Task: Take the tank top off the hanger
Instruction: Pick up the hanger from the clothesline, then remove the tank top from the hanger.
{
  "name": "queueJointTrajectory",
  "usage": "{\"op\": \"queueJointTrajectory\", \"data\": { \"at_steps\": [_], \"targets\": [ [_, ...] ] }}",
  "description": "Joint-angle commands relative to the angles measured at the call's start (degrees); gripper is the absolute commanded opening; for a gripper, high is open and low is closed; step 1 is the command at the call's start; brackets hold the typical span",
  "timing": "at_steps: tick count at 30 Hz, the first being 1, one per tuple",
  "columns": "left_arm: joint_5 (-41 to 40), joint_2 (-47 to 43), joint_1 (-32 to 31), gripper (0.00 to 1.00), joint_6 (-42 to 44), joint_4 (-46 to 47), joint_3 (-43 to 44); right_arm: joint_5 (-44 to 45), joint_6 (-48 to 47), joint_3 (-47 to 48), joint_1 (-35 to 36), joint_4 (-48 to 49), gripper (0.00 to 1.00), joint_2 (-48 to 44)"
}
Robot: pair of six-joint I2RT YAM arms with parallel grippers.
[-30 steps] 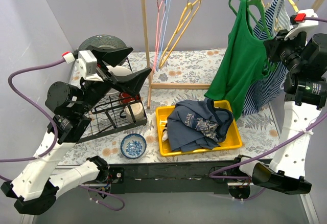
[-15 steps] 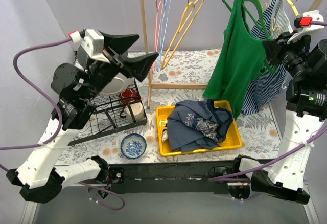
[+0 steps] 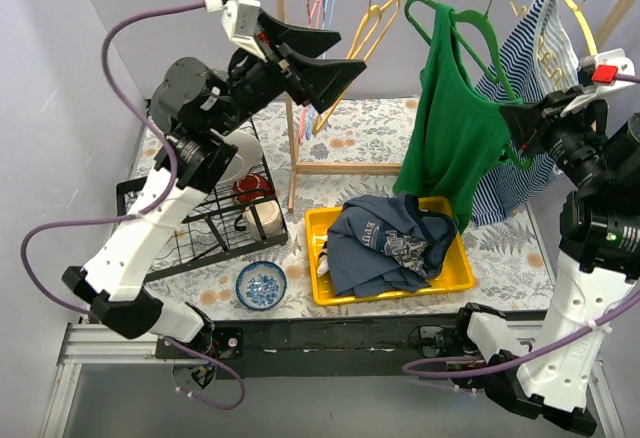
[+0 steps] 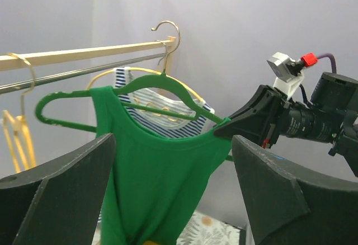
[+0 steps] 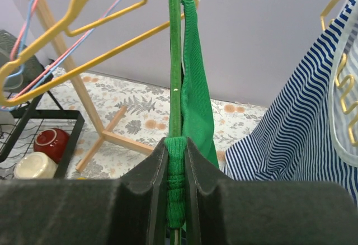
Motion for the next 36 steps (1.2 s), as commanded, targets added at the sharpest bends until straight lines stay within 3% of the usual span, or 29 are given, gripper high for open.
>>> {"op": "queueJointTrajectory", "data": {
  "at_steps": [1, 9, 18, 30, 36],
  "targets": [
    [4.8, 4.3, -1.4, 0.83, -5.0, 6.8, 3.1, -5.1, 2.6, -2.9, -0.3, 7.9, 0.01, -4.3],
    [6.6, 13.6, -3.9, 0.81, -6.8, 10.8, 10.1, -11.9, 2.1, -8.3, 1.5, 11.3, 0.01, -7.8],
    [7.3, 22.4, -6.7, 0.77, -8.3, 12.9, 16.1, -9.1, -1.1, -8.1, 5.0, 8.6, 0.01, -8.3],
    [2.4, 24.9, -7.4, 0.74, -4.7, 13.6, 18.2, -11.3, -1.3, -8.7, 5.8, 8.4, 0.01, -8.0],
    [0.8, 23.0, -7.4, 0.83, -4.1, 16.8, 14.4, -9.8, -2.0, -8.7, 6.2, 7.1, 0.01, -8.0]
  ]
}}
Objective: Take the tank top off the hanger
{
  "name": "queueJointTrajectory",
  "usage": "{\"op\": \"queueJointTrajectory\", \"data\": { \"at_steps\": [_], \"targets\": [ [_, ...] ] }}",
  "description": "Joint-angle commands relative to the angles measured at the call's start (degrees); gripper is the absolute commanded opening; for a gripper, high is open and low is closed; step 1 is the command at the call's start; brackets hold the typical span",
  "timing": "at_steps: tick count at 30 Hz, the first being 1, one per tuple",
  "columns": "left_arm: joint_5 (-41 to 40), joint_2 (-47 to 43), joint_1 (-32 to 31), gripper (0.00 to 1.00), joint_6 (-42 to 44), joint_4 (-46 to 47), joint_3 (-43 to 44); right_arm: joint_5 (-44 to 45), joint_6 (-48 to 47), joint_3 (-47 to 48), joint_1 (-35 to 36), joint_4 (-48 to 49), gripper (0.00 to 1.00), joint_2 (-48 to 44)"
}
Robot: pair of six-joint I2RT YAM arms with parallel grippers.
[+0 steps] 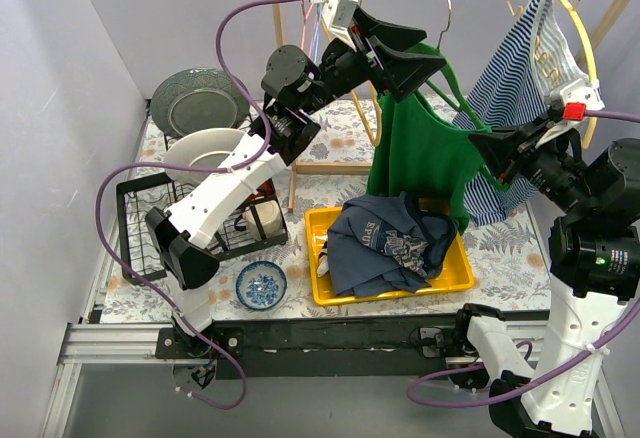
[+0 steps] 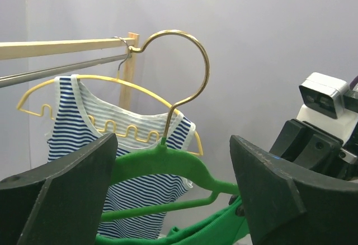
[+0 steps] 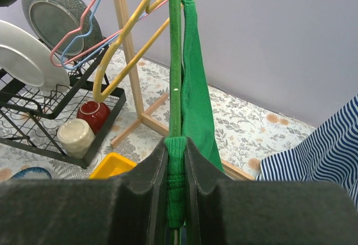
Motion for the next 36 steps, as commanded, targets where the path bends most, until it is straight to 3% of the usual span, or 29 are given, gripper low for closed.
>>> {"op": "queueJointTrajectory", "data": {
  "at_steps": [1, 7, 10, 17, 21, 29, 31, 34, 36],
  "targets": [
    [-2.6, -2.2, -0.2, 0.83, 1.6, 2.1, -0.8, -1.0, -0.6, 0.8, 0.6, 4.1, 0.01, -0.6],
    [-2.5, 0.6, -0.2, 0.75, 1.8, 1.4, 3.0, -2.9, -0.2, 1.0, 0.6, 4.6, 0.01, -0.5],
    [-2.1, 1.8, -0.2, 0.65, 2.0, 0.3, 4.7, -3.0, -0.3, 1.0, 0.8, 4.3, 0.01, -0.3],
    [-2.4, 2.5, -0.2, 0.62, 1.9, 0.3, 4.2, -3.2, -0.2, 1.4, 0.9, 4.0, 0.01, 0.2],
    [-2.6, 2.8, -0.3, 0.49, 1.8, 0.8, 4.3, -4.0, -0.2, 1.8, 1.0, 3.7, 0.01, 0.7],
    [-2.5, 5.4, -0.3, 0.06, -1.1, 1.2, 9.0, -1.7, -0.8, 2.6, 1.6, 2.3, 0.01, 1.8],
    [-2.9, 5.9, -0.3, 0.0, -1.5, 1.4, 9.2, -0.1, -0.4, 3.1, 1.6, 2.0, 0.01, 1.9],
    [-5.6, 5.2, -0.3, 0.0, -1.7, 2.3, 7.8, 2.4, 1.4, 4.6, 1.6, 1.5, 0.05, 2.1],
    [-7.2, 4.7, -0.3, 0.0, -1.2, 2.6, 7.2, 3.4, 4.3, 6.7, 1.6, 1.4, 0.17, 2.4]
  ]
}}
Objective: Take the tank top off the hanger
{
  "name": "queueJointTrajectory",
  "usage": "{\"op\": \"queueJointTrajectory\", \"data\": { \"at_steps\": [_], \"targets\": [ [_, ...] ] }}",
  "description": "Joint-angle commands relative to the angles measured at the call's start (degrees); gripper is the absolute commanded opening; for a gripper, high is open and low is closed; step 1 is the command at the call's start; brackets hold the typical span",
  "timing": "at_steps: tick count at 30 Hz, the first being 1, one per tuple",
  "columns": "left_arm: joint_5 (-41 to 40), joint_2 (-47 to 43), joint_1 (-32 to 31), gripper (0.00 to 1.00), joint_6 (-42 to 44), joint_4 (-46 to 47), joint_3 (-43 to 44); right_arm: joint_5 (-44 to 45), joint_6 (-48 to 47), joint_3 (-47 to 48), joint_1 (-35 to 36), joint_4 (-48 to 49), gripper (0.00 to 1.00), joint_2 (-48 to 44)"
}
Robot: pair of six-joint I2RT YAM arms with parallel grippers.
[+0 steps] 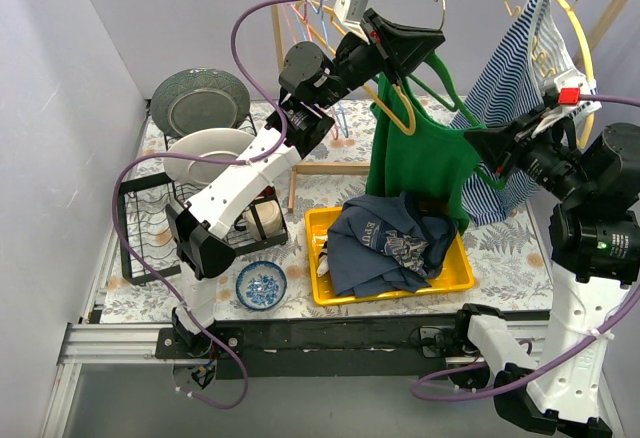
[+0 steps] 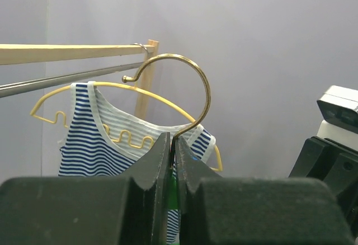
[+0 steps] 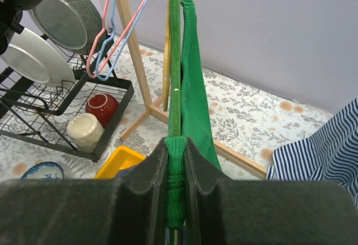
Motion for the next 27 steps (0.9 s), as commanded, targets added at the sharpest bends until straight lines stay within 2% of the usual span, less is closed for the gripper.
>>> {"op": "queueJointTrajectory", "data": {
  "at_steps": [1, 2, 3, 5, 8, 11, 16, 27],
  "targets": [
    [-5.3, -2.7, -0.3, 0.0, -1.0, 1.8, -0.1, 4.4, 5.0, 6.2, 0.3, 3.9, 0.22, 0.4],
    [-7.2, -2.9, -0.3, 0.0, -0.8, 1.9, -0.4, 5.2, 6.2, 6.8, 0.3, 3.8, 0.28, 0.5],
    [-8.4, -3.0, -0.3, 0.0, -0.5, 1.9, -0.6, 6.3, 7.7, 7.8, 0.3, 3.8, 0.4, 0.6],
    [-11.2, -3.3, -0.3, 0.0, -0.3, 2.2, -1.0, 10.5, 11.9, 8.6, 0.3, 3.9, 0.47, 0.4],
    [-13.8, -3.5, -0.3, 0.0, 0.3, 2.6, -1.3, 15.0, 16.2, 10.5, 0.3, 4.2, 0.64, -0.6],
    [-16.0, -3.3, -0.3, 0.0, 0.6, 2.7, -0.9, 17.2, 18.6, 14.6, 0.3, 3.2, 0.7, -0.7],
    [-18.9, -3.2, -0.3, 0.0, 0.8, 3.0, -0.1, 17.4, 22.7, 17.1, 0.3, 2.6, 0.71, -0.9],
    [-20.5, -5.7, -0.3, 0.0, 1.9, 0.6, -1.3, 18.7, 24.0, 14.0, 0.3, -0.2, 0.59, 0.4]
  ]
}}
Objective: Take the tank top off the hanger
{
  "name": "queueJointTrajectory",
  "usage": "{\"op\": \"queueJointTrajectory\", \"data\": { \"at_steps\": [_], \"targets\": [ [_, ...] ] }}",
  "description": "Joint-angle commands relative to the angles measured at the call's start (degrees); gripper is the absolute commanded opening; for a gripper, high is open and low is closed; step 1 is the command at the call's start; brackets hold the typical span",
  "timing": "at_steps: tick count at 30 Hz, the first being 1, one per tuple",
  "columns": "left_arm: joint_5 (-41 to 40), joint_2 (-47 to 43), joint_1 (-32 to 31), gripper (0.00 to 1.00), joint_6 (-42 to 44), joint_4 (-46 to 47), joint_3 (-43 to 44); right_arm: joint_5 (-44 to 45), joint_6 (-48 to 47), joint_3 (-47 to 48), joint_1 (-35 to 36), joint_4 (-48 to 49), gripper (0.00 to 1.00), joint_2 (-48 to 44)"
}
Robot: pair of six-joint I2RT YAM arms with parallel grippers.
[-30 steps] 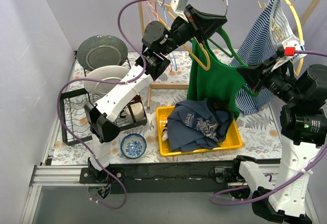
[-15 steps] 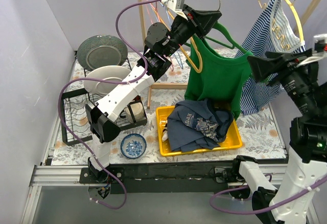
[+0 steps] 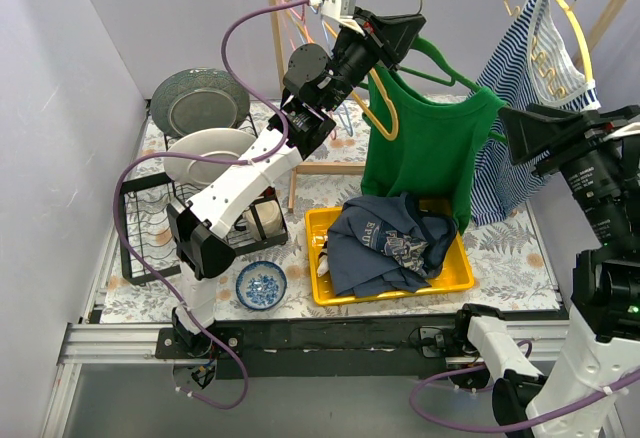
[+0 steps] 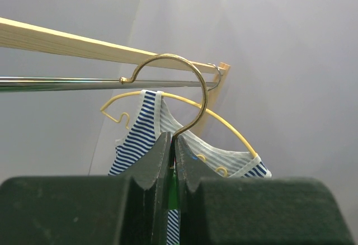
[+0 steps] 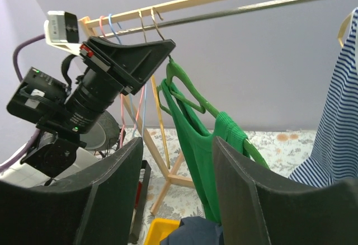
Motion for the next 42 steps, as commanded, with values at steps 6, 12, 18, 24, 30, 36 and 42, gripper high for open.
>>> {"op": "queueJointTrajectory", "data": {
  "at_steps": [6, 12, 18, 24, 30, 36, 42],
  "targets": [
    [-3.8, -7.6, -0.1, 0.0, 0.5, 0.9, -0.9, 2.7, 0.4, -2.1, 0.2, -1.5, 0.56, 3.1],
    [-5.4, -7.7, -0.1, 0.0, 0.0, 0.9, -1.1, 1.6, -0.8, -2.9, 0.2, -3.5, 0.57, 4.8],
    [-5.2, -7.4, -0.1, 0.0, -0.2, 0.6, -0.5, 1.0, -1.0, -4.9, 0.2, -3.5, 0.56, 5.5],
    [-5.0, -8.4, -0.1, 0.0, -1.8, 0.9, -1.9, 1.2, -0.8, -12.6, 0.2, 2.9, 0.56, 2.5],
    [-4.2, -9.8, -0.1, 0.0, -3.9, 2.6, -3.7, 1.6, -1.4, -18.5, 0.2, 9.3, 0.56, -0.7],
    [-3.4, -9.7, -0.1, 0.0, -5.3, 2.8, -3.5, -0.2, -1.1, -21.6, 0.2, 13.4, 0.57, -1.5],
    [-3.4, -10.6, -0.1, 0.0, -6.2, 3.6, -4.5, -1.6, -0.6, -21.9, 0.2, 15.7, 0.54, -0.8]
  ]
}}
